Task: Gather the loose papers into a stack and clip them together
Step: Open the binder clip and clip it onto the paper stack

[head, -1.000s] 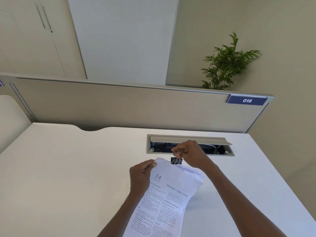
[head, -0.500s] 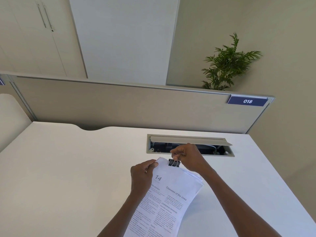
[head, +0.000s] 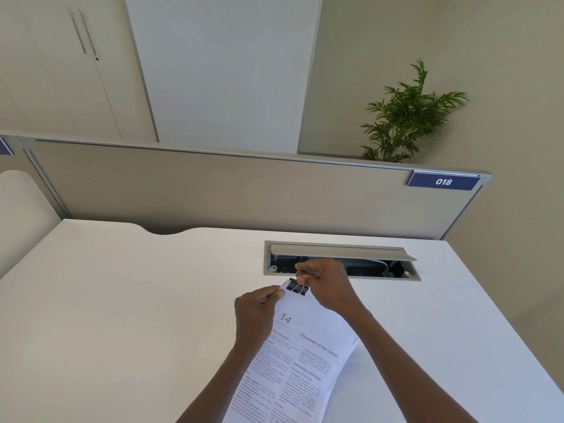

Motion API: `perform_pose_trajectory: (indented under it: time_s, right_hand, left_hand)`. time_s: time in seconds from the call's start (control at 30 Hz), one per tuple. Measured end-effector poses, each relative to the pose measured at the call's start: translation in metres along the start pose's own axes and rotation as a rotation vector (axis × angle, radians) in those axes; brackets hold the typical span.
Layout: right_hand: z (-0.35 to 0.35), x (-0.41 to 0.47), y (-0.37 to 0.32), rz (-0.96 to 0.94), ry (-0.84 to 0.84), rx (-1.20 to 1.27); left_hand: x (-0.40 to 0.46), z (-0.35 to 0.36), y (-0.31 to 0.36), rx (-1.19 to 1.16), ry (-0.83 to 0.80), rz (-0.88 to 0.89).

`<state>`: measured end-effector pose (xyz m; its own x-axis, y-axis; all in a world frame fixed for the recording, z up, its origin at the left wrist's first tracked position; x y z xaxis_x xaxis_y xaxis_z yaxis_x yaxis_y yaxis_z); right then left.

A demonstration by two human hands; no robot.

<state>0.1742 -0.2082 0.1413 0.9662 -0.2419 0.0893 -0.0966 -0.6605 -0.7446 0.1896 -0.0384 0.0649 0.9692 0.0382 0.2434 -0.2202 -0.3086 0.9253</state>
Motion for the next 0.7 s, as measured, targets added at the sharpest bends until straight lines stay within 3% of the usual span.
perform_pose_trajectory:
  time_s: [0.2, 0.7]
  right_hand:
    - [0.001, -0.003, -0.006, -0.011, -0.006, 0.014]
    - [0.000, -0.010, 0.004, 0.020, -0.198, 0.002]
  left_hand:
    - [0.000, -0.002, -0.001, -0.018, -0.004, -0.022]
    - [0.001, -0.015, 0.007, -0.122, -0.016, -0.121]
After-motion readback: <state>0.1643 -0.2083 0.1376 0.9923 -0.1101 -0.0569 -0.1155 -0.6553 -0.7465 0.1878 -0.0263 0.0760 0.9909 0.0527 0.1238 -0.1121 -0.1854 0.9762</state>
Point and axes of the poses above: each hand's wrist, its own x-axis towards the middle knuckle, its own z-axis out of the palm, y = z × x, the point moved 5 cm from there along x, towards the middle knuckle, and after that the axes turned 4 degrees about y, right-handed, at the moved point
